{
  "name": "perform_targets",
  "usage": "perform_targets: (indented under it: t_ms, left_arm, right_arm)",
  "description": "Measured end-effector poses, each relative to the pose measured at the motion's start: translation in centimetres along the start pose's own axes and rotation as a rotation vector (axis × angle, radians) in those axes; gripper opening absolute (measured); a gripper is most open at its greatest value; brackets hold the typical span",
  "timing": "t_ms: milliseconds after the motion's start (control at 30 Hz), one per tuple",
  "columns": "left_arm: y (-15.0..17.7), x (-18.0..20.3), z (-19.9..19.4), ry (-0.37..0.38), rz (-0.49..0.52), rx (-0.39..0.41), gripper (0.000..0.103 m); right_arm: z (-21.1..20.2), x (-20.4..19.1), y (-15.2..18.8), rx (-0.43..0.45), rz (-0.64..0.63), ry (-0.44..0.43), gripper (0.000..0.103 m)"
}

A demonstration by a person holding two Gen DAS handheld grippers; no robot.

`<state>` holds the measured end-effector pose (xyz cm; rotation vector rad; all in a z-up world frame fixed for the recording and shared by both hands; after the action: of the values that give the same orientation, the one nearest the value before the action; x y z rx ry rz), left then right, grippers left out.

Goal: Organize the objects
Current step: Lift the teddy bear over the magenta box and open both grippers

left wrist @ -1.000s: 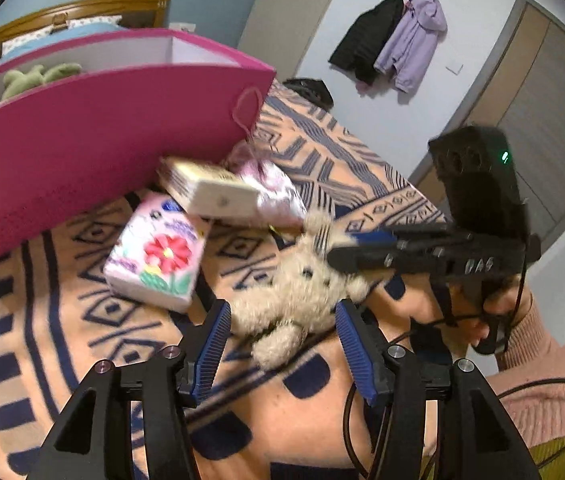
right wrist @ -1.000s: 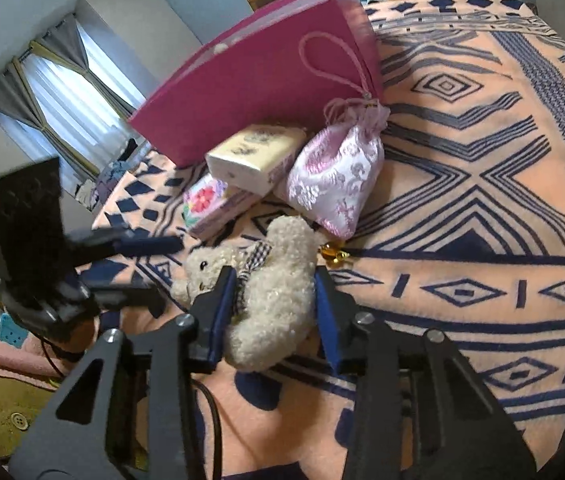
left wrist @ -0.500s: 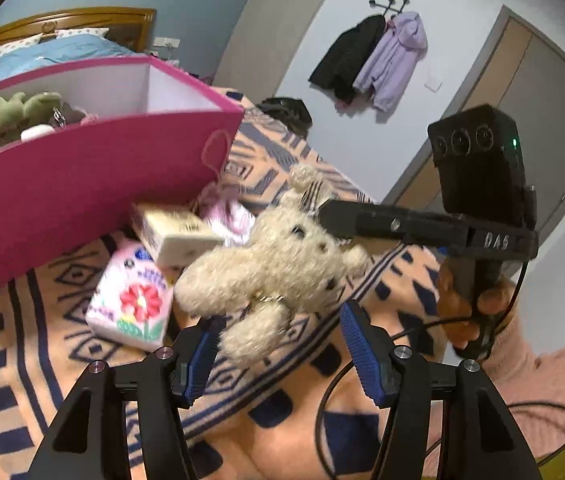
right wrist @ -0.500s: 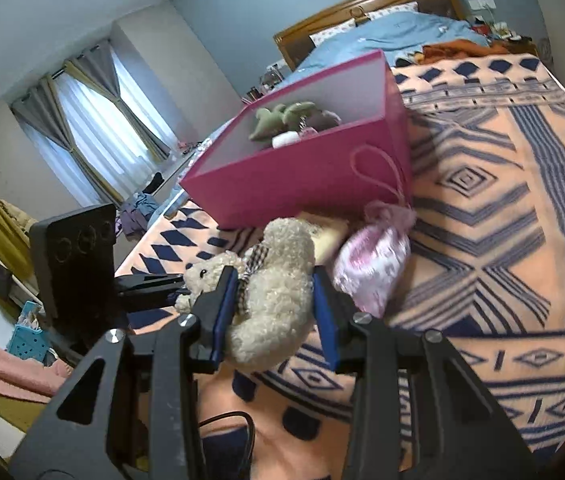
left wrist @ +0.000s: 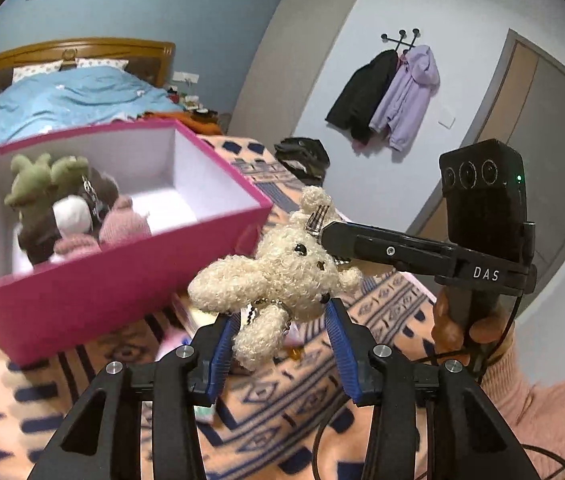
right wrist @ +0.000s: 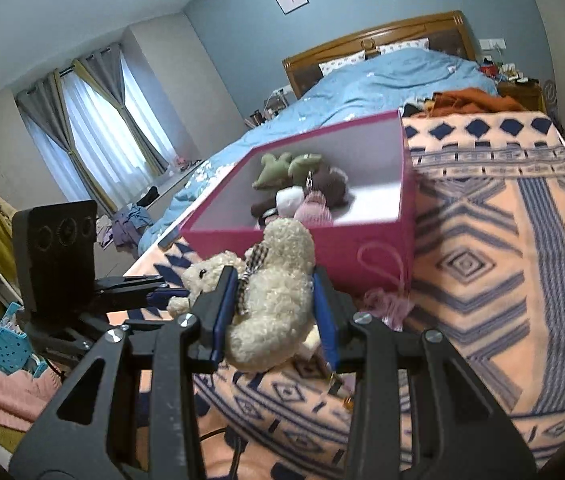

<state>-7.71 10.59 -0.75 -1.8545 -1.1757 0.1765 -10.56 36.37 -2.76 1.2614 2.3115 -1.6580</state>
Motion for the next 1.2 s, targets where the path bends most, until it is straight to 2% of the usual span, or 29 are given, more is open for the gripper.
perform_targets:
  t_ms: [367,667,1067,1200]
  left_arm:
    - [-3.9,-1.9,1.5,-0.077,0.010,0.019,0.045]
    - [-5.7,-3.7,3.3,-0.123,-0.002,0.002,0.045]
    - [-6.4,-6.1,6.1,-0.180,-0.032,-0.049,0.045]
    - [-6.1,-6.8,6.7,-0.194,-0.042,-0.064,0.045]
  right_arm:
    - [1.7,1.7,-4.3,0.027,-0.003,0.031,0.040]
    - [3.9,3.3,-5.8,0.001,-0.003,0.066,0.040]
    - [6.9,5.8,-6.8,-0.047,0.004,0.149,0.042]
    - [7.6,6.5,-6.6,-0.062,0.002,0.203,0.046]
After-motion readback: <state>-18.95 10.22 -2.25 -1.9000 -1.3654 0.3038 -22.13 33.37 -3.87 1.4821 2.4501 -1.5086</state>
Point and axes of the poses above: each gripper's, at about its wrist camera, not at the fingertips, and z roughly the way its jaws point, x to its right, y to its underside, the point moved 5 cm from there along z, roughly the way its jaws point, and after that the axes turned 4 degrees about -y, right-handed, at the moved point
